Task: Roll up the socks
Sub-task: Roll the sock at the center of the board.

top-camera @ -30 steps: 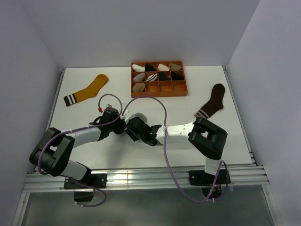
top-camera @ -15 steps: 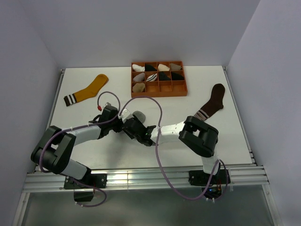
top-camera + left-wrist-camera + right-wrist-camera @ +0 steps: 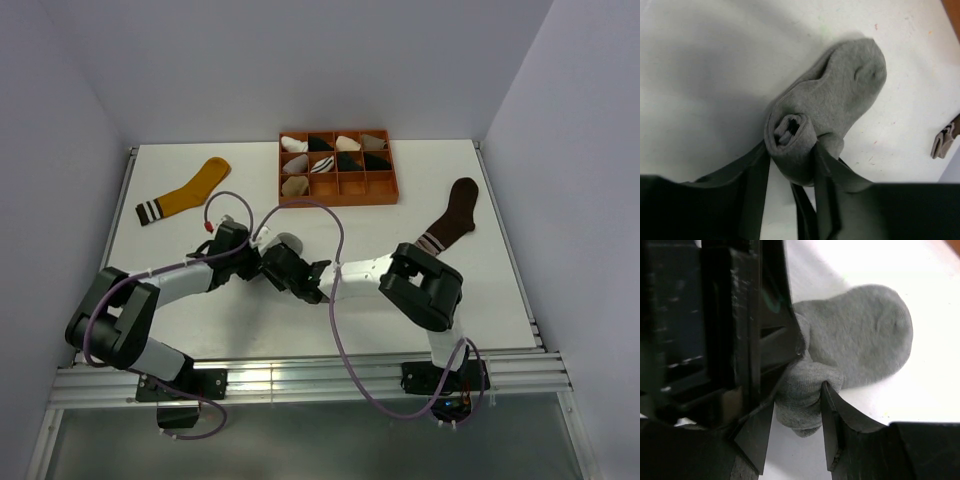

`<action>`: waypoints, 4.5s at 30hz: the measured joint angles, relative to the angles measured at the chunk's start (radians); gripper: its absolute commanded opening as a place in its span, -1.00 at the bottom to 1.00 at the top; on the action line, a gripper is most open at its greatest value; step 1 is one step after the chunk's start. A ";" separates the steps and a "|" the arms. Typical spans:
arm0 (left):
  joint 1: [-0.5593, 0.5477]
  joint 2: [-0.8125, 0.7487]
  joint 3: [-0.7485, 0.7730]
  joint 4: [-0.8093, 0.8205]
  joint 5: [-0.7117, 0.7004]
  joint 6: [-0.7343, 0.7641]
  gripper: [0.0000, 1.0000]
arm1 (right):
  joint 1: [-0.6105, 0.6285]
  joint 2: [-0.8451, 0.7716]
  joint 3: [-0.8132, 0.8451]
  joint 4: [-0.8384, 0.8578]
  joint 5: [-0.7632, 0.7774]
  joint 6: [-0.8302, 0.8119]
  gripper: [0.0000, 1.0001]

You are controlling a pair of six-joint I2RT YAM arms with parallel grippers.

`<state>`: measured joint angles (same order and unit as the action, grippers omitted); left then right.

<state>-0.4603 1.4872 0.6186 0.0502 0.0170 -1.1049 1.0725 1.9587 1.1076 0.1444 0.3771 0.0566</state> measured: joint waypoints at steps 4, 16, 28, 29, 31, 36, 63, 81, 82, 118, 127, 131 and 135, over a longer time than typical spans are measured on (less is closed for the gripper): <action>0.008 -0.040 0.000 -0.075 -0.033 0.014 0.24 | -0.032 -0.019 0.018 -0.061 -0.115 -0.006 -1.00; 0.108 -0.242 -0.072 -0.175 -0.033 0.017 0.45 | -0.132 -0.003 0.142 -0.264 -0.425 -0.006 -1.00; 0.124 -0.372 -0.225 -0.104 -0.021 0.016 0.23 | -0.198 0.122 0.426 -0.620 -0.666 -0.079 -1.00; 0.124 -0.345 -0.218 -0.091 -0.020 0.016 0.22 | -0.198 0.123 0.428 -0.634 -0.672 -0.085 -1.00; 0.124 -0.283 -0.198 -0.066 -0.017 0.019 0.11 | -0.198 0.123 0.430 -0.651 -0.679 -0.096 -1.00; 0.127 -0.101 -0.095 -0.010 -0.013 0.039 -0.15 | -0.198 0.123 0.431 -0.666 -0.682 -0.110 -1.00; 0.059 0.108 -0.033 0.228 0.157 0.116 -0.45 | -0.165 -0.035 0.224 -0.549 -0.560 -0.159 -1.00; 0.049 0.147 -0.027 0.299 0.222 0.159 -0.23 | -0.108 -0.051 0.192 -0.518 -0.475 -0.212 -1.00; 0.048 0.147 -0.027 0.302 0.224 0.161 -0.18 | -0.108 -0.044 0.192 -0.513 -0.480 -0.211 -1.00; 0.108 -0.252 -0.042 -0.185 -0.149 0.030 0.60 | -0.163 0.062 0.264 -0.388 -0.687 -0.126 -1.00; 0.100 -0.449 -0.199 -0.155 -0.109 -0.046 0.50 | -0.161 0.084 0.307 -0.431 -0.686 -0.119 -1.00; 0.075 -0.450 -0.248 -0.137 -0.104 -0.066 0.40 | -0.161 0.094 0.330 -0.456 -0.685 -0.113 -1.00; 0.051 -0.447 -0.263 -0.100 -0.104 -0.076 0.37 | -0.160 0.097 0.338 -0.470 -0.684 -0.107 -1.00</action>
<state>-0.4091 1.0397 0.3557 -0.0494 -0.0872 -1.1812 0.9127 2.0552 1.4460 -0.3260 -0.3069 -0.0502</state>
